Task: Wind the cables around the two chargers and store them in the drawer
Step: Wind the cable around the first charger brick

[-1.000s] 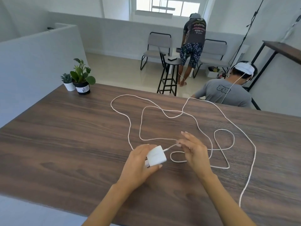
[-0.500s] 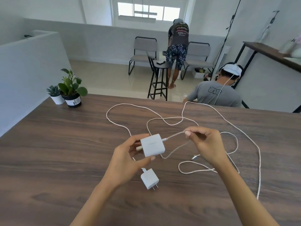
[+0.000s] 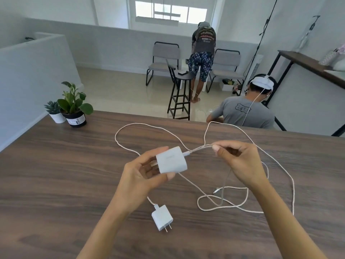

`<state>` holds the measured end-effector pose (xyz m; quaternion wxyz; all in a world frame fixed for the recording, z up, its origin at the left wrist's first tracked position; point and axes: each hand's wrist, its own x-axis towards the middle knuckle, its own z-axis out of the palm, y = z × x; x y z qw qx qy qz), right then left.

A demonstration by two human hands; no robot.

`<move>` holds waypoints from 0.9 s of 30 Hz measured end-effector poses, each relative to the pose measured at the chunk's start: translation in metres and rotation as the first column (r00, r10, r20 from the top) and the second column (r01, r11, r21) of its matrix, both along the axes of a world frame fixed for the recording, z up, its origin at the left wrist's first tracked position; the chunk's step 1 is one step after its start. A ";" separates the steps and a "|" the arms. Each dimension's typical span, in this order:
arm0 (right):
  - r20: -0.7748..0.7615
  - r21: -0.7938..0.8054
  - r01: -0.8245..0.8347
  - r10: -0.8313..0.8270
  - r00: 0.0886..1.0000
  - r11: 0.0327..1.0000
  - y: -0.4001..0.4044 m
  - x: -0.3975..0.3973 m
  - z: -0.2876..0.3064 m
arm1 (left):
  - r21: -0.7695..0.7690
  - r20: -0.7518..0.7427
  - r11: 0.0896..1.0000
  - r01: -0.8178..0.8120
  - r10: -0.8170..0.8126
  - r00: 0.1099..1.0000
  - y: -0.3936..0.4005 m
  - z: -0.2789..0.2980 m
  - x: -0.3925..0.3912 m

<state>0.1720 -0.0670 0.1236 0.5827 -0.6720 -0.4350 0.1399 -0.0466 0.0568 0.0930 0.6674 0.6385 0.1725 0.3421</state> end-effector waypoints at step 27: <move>0.105 -0.398 -0.182 0.242 0.964 0.899 0.004 -0.013 -0.012 | -0.051 -0.071 0.976 -0.212 0.208 0.976 0.022 -0.024 0.040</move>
